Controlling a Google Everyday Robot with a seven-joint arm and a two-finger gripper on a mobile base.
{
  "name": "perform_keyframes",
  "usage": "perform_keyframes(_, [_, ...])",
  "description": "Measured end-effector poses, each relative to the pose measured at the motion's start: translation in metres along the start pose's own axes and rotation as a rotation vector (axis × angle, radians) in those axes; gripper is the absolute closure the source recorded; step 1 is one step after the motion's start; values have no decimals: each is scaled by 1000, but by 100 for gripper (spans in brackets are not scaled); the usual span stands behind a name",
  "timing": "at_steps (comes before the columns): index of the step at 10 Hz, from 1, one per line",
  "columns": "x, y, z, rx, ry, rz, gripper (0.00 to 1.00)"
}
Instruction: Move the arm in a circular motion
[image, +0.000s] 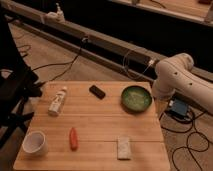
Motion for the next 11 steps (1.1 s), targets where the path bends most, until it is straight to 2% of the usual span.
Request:
perform_keyframes(2, [-33, -28, 4, 24, 15, -82, 35])
perform_keyframes(3, [-60, -40, 5, 39, 13, -136, 35])
perform_keyframes(4, [-90, -50, 4, 54, 3, -191, 35])
perform_keyframes(6, [-155, -54, -1, 80, -44, -295, 35])
perform_keyframes(8, [-219, -33, -10, 90, -116, -401, 35])
perform_keyframes(10, [-235, -5, -14, 76, -159, -437, 35])
perform_keyframes(11, [-231, 28, -16, 48, -195, -443, 35])
